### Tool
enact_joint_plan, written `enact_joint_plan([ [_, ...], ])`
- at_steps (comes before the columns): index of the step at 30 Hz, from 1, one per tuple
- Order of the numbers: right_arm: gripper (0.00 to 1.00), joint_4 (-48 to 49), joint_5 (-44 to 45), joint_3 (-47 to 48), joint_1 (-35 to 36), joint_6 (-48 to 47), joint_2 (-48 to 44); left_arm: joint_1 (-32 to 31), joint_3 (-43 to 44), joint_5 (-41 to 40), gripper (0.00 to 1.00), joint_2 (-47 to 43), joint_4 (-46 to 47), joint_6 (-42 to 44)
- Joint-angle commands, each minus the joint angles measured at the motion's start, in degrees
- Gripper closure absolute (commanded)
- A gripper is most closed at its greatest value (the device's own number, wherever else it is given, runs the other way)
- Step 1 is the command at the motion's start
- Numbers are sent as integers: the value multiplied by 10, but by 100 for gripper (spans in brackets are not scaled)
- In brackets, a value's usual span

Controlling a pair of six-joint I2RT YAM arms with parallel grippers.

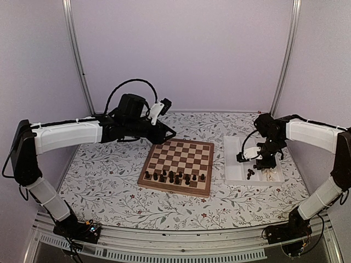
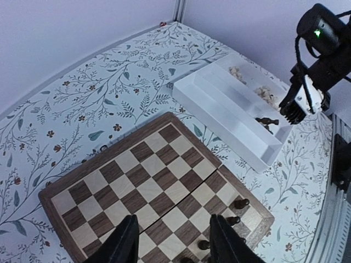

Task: Set up the chess pieces on the board
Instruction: Pick up the chess piece from the storage box.

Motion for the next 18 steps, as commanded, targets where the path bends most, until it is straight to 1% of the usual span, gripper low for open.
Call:
enact_joint_plan([
  [1,94,-16,-30,11,3,23,-14,-20,9,68,54,19,55,-58],
  [6,94,-9,-101,16,3,49,-21,-47,20,92,54,51,93,-95],
  [10,94,-16,-184,55,3,74,-29,-80,28,100,53,85,127,-118],
  [13,93,-14,-252,87,10,103,-31,-98,43,121,54,122,162,-150],
  [15,93,-11,-275,99,36,122,-31,-105,54,141,54,145,189,-190],
  [18,93,7,-270,103,86,144,-35,-108,61,173,53,172,240,-242],
])
